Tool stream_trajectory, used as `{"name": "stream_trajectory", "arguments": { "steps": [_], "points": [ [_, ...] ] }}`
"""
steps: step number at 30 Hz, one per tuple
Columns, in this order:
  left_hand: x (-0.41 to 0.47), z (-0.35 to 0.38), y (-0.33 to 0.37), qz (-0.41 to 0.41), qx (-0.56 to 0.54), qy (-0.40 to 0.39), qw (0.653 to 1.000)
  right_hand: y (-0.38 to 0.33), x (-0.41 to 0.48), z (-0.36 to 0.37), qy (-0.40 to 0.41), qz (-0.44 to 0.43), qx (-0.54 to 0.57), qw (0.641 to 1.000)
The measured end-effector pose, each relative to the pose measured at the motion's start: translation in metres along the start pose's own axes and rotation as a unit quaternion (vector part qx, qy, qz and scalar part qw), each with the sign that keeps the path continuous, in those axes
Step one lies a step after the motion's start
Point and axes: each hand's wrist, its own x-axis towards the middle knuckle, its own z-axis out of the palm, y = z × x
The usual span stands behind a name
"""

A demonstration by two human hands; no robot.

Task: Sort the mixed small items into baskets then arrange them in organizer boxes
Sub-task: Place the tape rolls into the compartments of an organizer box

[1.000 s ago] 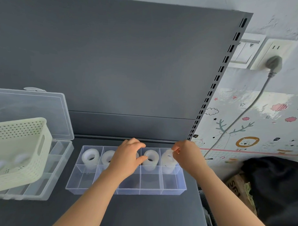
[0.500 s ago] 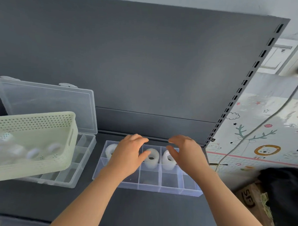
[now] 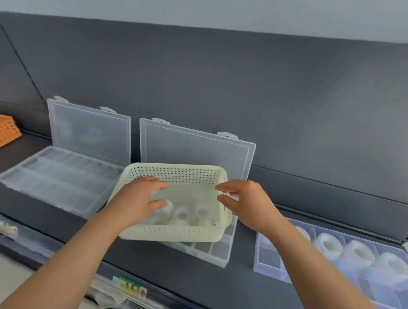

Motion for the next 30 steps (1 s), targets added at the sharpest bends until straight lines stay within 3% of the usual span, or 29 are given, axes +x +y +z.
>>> {"name": "stream_trajectory", "arguments": {
  "steps": [7, 11, 17, 21, 25, 30],
  "points": [
    [0.032, 0.006, -0.029, 0.066, -0.042, -0.118, 0.99, -0.016, 0.049, 0.042, -0.108, 0.063, -0.087, 0.988],
    [0.03, 0.002, -0.041, 0.074, -0.075, -0.073, 0.992, -0.02, 0.063, 0.053, -0.157, 0.077, -0.176, 0.969],
    [0.012, -0.006, -0.047, 0.014, -0.271, 0.011, 0.962, -0.015, 0.075, 0.065, -0.19, 0.081, -0.273, 0.94],
    [0.002, -0.009, -0.039, -0.014, -0.368, 0.027, 0.929, -0.019, 0.064, 0.052, -0.124, 0.058, -0.228, 0.964],
    [-0.005, -0.01, -0.01, -0.021, -0.424, 0.059, 0.904, -0.015, 0.031, 0.024, 0.031, 0.067, -0.08, 0.994],
    [-0.016, 0.002, 0.072, 0.04, -0.457, 0.054, 0.887, 0.018, -0.037, -0.032, 0.181, 0.153, 0.058, 0.97]
  ]
}}
